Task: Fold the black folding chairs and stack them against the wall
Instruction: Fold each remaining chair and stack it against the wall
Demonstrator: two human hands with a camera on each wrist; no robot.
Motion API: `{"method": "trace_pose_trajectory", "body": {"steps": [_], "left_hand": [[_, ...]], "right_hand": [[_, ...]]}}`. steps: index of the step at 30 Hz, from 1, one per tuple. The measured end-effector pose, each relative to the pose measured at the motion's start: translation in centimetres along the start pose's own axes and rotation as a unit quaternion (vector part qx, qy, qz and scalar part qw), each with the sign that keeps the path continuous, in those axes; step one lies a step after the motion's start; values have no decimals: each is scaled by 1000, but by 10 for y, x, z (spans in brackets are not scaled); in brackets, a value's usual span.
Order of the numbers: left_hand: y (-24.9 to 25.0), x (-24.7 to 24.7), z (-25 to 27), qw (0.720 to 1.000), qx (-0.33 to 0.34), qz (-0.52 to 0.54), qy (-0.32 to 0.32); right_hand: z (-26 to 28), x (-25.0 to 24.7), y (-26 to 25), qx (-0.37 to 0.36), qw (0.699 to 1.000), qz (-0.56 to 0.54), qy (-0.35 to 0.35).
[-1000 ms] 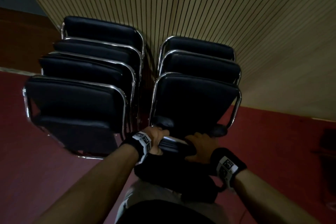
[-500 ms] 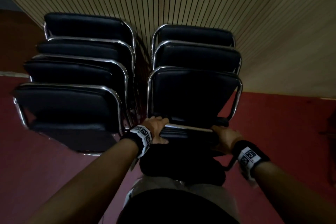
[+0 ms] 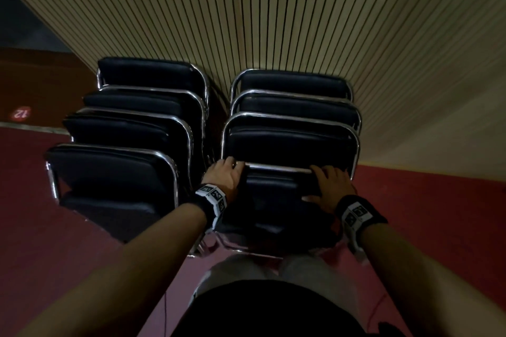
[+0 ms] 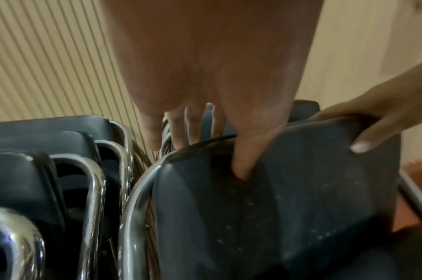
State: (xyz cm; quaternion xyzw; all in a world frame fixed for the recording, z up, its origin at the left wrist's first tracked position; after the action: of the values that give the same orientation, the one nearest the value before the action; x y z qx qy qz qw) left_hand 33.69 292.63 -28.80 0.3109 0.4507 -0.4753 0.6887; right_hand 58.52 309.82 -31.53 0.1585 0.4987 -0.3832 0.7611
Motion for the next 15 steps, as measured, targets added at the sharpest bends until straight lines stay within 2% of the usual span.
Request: {"method": "trace_pose_trajectory", "body": {"steps": [1, 5, 10, 15], "left_hand": [[0, 4, -3, 1000, 2, 9, 0], [-4, 17, -7, 996, -25, 21, -86], [6, 11, -16, 990, -98, 29, -94], [-2, 10, -35, 988, -67, 41, -132]], "right_hand": [[-8, -4, 3, -1, 1000, 0, -3], [-27, -13, 6, -3, 999, 1, -34], [-39, -15, 12, -8, 1000, -5, -23], [-38, -13, 18, 2, 999, 3, -42]]}}
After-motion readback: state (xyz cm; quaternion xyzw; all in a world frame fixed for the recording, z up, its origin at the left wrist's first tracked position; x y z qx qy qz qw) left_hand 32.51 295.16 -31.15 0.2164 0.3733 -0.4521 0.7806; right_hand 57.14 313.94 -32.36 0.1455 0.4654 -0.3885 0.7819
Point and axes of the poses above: each hand's wrist, its own z-axis away from the middle knuckle, its own x-axis out of the palm, y = z × x, the point moved 3 cm from there along -z, towards the middle knuckle, and after that the axes turned 4 degrees about -z, right-handed, at the moved point
